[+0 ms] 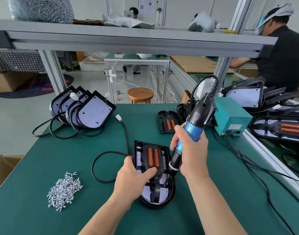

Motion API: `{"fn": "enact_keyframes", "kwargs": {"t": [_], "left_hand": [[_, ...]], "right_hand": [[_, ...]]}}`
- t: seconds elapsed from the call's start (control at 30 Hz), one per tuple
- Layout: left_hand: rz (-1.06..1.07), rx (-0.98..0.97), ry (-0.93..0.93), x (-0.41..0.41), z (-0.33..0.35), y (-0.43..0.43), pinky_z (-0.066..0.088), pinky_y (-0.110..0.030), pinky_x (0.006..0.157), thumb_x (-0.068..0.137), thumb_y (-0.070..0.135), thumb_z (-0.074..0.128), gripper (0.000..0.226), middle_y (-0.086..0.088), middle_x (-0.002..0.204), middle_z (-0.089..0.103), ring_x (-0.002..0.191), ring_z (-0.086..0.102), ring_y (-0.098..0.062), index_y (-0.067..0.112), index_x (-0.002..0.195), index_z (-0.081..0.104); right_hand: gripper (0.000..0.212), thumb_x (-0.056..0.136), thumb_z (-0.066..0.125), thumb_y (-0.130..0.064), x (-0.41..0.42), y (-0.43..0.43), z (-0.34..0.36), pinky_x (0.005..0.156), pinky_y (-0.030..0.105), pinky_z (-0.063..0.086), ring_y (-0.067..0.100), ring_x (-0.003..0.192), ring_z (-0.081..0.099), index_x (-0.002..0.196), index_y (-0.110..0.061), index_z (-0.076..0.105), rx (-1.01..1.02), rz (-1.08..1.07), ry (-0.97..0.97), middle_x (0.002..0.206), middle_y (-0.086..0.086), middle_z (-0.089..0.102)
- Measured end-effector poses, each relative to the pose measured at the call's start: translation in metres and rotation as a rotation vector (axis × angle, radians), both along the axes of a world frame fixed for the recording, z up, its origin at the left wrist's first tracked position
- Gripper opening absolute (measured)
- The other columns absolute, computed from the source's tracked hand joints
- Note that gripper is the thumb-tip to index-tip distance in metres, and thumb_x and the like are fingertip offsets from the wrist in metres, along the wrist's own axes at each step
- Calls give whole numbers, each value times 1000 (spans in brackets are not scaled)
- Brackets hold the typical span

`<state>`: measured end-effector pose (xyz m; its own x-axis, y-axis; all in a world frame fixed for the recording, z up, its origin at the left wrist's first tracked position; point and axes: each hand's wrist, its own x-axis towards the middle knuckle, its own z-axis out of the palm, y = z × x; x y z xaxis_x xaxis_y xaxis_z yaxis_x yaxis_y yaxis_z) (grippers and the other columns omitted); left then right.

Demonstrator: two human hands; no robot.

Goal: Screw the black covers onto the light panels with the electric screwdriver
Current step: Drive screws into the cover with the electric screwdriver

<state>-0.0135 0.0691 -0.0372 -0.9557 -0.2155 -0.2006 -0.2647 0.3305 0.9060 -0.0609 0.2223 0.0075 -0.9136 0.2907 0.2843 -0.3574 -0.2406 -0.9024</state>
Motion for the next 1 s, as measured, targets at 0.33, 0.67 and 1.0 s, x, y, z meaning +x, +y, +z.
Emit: {"fn": "enact_keyframes", "kwargs": {"t": [0.33, 0.67, 1.0], "left_hand": [[-38, 36, -18, 1, 4, -1, 53, -45, 93, 76, 39, 80, 51, 2, 108, 69, 101, 65, -21, 20, 114, 51], [-74, -132, 11, 7, 11, -10, 48, -32, 88, 79, 67, 65, 49, 14, 105, 66, 108, 61, -17, 33, 113, 54], [-185, -1046, -48, 12, 16, -148, 49, -30, 84, 84, 44, 64, 23, 12, 94, 47, 97, 51, -13, 43, 106, 56]], "right_hand": [[25, 80, 74, -18, -1, 13, 3, 56, 33, 46, 22, 51, 48, 99, -14, 59, -140, 217, -15, 67, 8, 53], [25, 80, 77, -20, -1, 31, 15, 50, 19, 46, 10, 53, 48, 97, -14, 59, -749, 129, -99, 71, -1, 54], [21, 92, 70, -29, -5, 40, -40, 49, 17, 50, 6, 51, 53, 93, -10, 61, -1088, 122, -267, 70, -2, 53]]}}
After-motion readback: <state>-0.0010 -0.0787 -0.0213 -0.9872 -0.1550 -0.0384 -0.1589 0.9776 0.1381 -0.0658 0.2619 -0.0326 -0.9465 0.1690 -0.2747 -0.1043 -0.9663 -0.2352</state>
